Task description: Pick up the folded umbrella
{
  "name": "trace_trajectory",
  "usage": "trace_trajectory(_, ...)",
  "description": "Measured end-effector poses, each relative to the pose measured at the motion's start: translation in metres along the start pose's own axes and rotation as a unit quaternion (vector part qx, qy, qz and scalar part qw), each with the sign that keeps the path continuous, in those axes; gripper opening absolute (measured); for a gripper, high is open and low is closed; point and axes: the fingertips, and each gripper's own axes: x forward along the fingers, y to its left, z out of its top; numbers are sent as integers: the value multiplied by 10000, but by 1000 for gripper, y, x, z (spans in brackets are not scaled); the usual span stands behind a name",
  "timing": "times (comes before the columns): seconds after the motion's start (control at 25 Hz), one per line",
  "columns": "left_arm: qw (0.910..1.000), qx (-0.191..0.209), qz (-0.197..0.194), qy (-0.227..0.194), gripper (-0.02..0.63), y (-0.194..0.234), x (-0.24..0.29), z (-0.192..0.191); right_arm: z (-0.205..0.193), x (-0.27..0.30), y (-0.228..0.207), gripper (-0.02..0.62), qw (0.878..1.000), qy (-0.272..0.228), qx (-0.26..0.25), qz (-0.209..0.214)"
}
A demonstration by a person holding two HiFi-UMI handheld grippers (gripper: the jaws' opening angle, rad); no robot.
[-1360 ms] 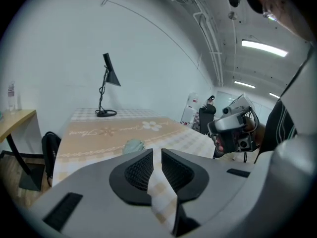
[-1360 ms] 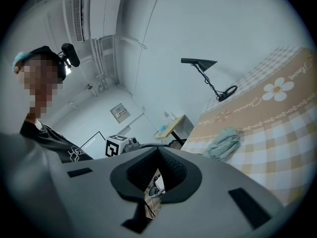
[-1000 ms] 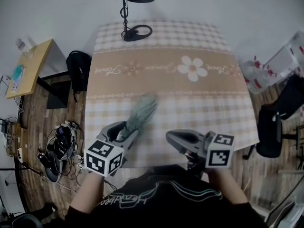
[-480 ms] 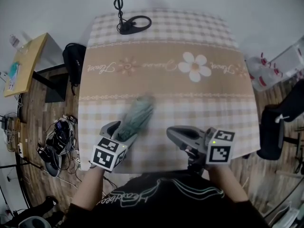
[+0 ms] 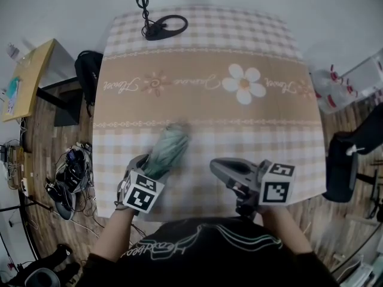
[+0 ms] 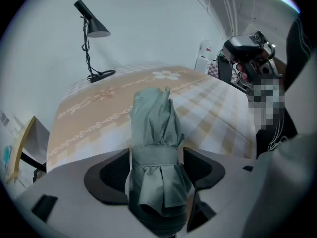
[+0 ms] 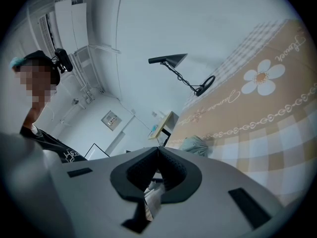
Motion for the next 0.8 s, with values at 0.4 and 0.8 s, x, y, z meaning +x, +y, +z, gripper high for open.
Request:
trace_trajectory(0.4, 9996, -20, -34, 287, 321, 2, 15, -9, 3, -4, -9, 11, 10000, -23, 91, -16)
trace_trajectory(0.8, 9990, -191, -224, 350, 310, 4, 18, -10, -4, -5, -10, 11, 9998, -43, 212, -31)
